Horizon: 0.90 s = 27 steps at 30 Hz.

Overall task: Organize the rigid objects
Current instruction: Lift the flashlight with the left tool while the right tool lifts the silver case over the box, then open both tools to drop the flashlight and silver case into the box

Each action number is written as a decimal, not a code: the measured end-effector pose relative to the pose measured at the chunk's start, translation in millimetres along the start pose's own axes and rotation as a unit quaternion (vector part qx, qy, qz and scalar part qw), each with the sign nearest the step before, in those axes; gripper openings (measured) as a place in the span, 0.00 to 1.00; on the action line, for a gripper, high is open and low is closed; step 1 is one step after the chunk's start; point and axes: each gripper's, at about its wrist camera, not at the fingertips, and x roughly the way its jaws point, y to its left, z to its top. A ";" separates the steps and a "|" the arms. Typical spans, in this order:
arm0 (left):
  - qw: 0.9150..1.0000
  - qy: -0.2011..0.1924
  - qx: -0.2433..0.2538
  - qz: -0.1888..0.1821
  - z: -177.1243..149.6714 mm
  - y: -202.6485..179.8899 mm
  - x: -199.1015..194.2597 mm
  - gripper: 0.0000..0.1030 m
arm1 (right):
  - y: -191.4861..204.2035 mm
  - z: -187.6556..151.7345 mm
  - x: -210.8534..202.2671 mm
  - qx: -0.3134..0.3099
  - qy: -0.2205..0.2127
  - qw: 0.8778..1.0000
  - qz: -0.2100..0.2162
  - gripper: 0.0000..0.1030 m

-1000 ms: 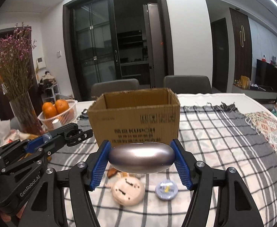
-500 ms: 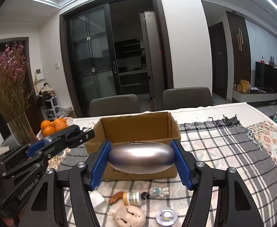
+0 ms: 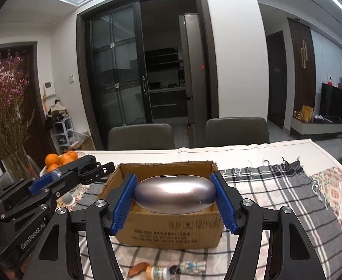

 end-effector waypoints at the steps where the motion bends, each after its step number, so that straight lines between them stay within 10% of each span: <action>1: 1.000 0.001 -0.002 0.000 1.5 0.9 3.1 0.23 | -0.4 2.3 3.5 0.000 0.002 1.000 0.003 0.64; 27: 0.986 0.165 -0.011 -0.028 11.7 -1.3 115.1 0.23 | -34.9 10.4 142.8 0.001 0.197 0.980 0.041 0.64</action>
